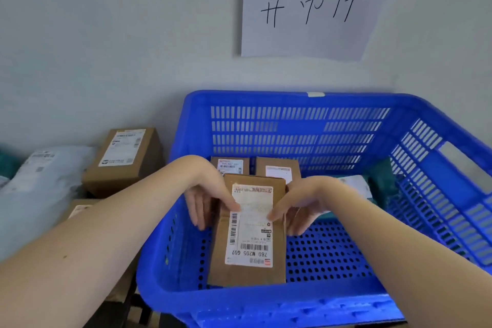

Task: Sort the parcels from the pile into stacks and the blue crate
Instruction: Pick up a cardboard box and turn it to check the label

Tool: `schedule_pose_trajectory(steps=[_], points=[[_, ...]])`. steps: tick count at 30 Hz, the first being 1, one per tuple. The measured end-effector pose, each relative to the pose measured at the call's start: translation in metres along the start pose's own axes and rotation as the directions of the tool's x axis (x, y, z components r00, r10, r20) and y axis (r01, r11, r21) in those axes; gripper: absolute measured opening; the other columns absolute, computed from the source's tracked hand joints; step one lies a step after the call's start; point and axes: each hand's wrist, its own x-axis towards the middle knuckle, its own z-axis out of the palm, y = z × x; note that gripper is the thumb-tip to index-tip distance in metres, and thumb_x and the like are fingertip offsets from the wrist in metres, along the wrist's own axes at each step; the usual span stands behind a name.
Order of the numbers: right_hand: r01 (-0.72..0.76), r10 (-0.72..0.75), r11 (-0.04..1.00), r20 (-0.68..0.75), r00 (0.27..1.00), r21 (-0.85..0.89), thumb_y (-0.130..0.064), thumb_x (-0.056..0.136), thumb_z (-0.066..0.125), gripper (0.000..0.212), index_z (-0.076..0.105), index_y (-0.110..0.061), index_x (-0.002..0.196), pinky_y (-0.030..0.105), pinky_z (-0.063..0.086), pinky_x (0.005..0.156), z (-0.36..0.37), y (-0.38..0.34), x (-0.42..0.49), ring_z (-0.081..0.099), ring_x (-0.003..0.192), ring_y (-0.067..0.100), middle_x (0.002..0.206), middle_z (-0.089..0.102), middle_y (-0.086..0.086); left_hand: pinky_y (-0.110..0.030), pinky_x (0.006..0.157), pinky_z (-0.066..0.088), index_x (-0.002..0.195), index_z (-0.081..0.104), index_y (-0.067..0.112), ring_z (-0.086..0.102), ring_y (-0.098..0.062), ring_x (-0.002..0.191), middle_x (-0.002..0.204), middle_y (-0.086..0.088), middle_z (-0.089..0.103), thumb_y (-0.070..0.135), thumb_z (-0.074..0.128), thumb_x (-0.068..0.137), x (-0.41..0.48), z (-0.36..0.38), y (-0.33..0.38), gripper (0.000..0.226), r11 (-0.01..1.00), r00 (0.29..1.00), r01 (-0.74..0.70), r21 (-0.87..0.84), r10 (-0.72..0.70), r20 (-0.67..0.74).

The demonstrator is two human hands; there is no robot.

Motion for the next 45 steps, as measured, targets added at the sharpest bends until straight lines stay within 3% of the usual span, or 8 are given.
schedule_pose_trajectory(steps=[8,15,18,21,25,37,42,45], points=[[-0.08,0.094,0.987,0.094,0.991,-0.14,-0.02,0.084,0.074,0.056,0.051,-0.002,0.132,0.035,0.057,0.087,0.012,-0.005,0.036,0.068,0.102,0.029,0.12,0.065,0.023,-0.038,0.08,0.055,0.144,0.03,-0.004,0.058,-0.033,0.12,0.133,-0.024,0.055,0.039,0.057,0.095,0.023,0.014,0.003,0.07,0.957,0.968,0.2,0.21,-0.226,0.106],[-0.036,0.069,0.965,0.12,0.99,-0.258,-0.012,0.081,0.076,0.078,0.032,0.004,0.143,0.026,0.059,0.066,0.015,-0.024,0.058,0.067,0.08,0.025,0.123,0.06,0.029,-0.034,0.08,0.054,0.14,0.04,0.001,0.058,-0.026,0.12,0.137,-0.016,0.053,0.03,0.059,0.095,0.031,0.015,0.0,0.057,0.912,0.958,0.259,0.32,-0.286,0.04],[0.013,0.03,0.952,0.137,0.99,-0.304,-0.011,0.083,0.074,0.075,0.032,0.0,0.145,0.029,0.057,0.08,0.012,-0.03,0.059,0.067,0.09,0.026,0.121,0.063,0.027,-0.029,0.082,0.053,0.121,0.058,-0.001,0.069,-0.02,0.095,0.108,-0.012,0.069,0.027,0.058,0.095,0.025,0.014,0.006,0.038,0.887,0.974,0.226,0.403,-0.217,-0.07],[0.057,-0.005,0.932,0.144,0.99,-0.358,-0.01,0.084,0.073,0.078,0.029,0.0,0.147,0.034,0.054,0.093,0.013,-0.033,0.059,0.067,0.103,0.027,0.119,0.065,0.024,-0.025,0.071,0.048,0.114,0.06,0.007,0.059,-0.014,0.068,0.077,-0.002,0.061,0.027,0.065,0.089,0.014,0.007,0.015,0.032,0.766,0.925,0.193,0.613,0.067,-0.375],[0.043,0.037,0.906,0.178,0.983,-0.422,-0.008,0.085,0.07,0.076,0.028,0.003,0.147,0.035,0.052,0.096,0.007,-0.035,0.063,0.066,0.106,0.028,0.12,0.064,0.025,-0.026,0.071,0.047,0.13,0.054,0.008,0.06,-0.021,0.097,0.122,-0.008,0.061,0.037,0.067,0.087,0.021,-0.001,0.013,0.053,0.809,0.953,0.067,0.584,0.122,-0.278],[-0.186,0.329,0.741,0.107,0.938,-0.645,-0.018,0.089,0.067,0.047,0.054,0.003,0.129,0.028,0.058,0.073,-0.027,-0.02,0.063,0.068,0.106,0.025,0.124,0.063,0.019,-0.035,0.083,0.053,0.127,0.053,0.003,0.063,-0.021,0.098,0.122,-0.012,0.061,0.038,0.058,0.094,0.026,0.0,0.023,0.048,0.856,0.986,0.036,0.516,0.054,-0.159],[-0.094,0.146,0.924,0.113,0.983,-0.372,-0.016,0.09,0.066,0.063,0.037,-0.005,0.144,0.031,0.061,0.066,-0.027,-0.024,0.058,0.069,0.092,0.031,0.122,0.061,0.025,-0.042,0.094,0.052,0.144,0.034,0.003,0.059,-0.03,0.117,0.131,-0.02,0.055,0.029,0.058,0.093,0.04,0.012,0.027,0.062,0.903,0.99,0.134,0.408,-0.142,-0.01],[-0.061,0.096,0.96,0.118,0.988,-0.273,-0.025,0.089,0.068,0.067,0.036,-0.008,0.145,0.032,0.061,0.07,-0.021,-0.027,0.057,0.068,0.098,0.034,0.129,0.053,0.032,-0.032,0.079,0.054,0.145,0.031,0.004,0.052,-0.032,0.118,0.14,-0.018,0.043,0.016,0.056,0.093,0.043,0.015,0.037,0.059,0.934,0.994,0.108,0.342,-0.096,-0.051]])
